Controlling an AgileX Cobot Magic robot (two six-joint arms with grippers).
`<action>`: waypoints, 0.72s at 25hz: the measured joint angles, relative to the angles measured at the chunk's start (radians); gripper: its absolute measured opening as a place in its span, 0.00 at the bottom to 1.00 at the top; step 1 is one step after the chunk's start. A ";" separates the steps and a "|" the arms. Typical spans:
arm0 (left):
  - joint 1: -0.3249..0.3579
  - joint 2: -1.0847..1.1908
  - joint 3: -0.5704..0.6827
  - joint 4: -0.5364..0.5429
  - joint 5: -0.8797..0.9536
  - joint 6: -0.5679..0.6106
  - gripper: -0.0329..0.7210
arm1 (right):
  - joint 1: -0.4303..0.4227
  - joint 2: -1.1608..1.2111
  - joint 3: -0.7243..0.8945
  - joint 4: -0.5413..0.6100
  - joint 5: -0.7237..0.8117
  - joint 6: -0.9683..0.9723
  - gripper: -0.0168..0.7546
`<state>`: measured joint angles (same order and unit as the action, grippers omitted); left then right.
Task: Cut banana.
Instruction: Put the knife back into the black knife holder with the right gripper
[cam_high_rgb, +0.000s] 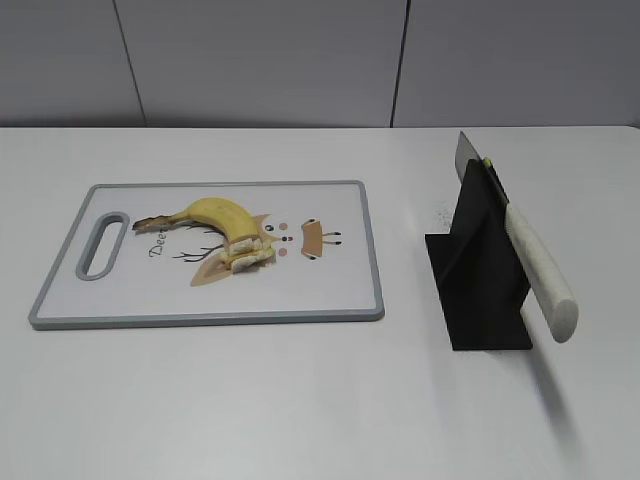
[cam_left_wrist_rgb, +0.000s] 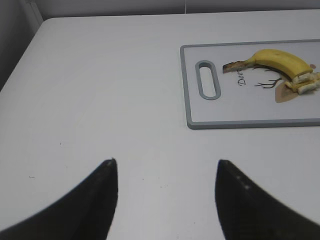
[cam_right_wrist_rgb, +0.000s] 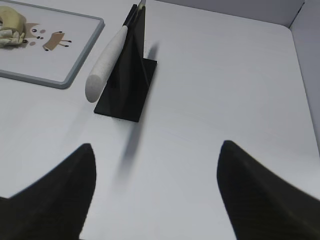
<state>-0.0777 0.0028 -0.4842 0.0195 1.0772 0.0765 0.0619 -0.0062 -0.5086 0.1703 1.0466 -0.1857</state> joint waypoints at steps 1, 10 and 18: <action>0.000 0.000 0.000 0.000 0.000 0.000 0.83 | 0.000 0.000 0.000 0.000 0.000 0.000 0.78; 0.000 0.000 0.000 0.000 0.001 0.000 0.83 | 0.000 0.000 0.000 0.000 0.000 0.000 0.78; 0.000 0.000 0.000 0.000 0.002 0.000 0.83 | 0.000 0.000 0.000 0.000 0.000 0.000 0.76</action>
<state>-0.0777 0.0028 -0.4842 0.0195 1.0792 0.0765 0.0619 -0.0062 -0.5086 0.1703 1.0466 -0.1857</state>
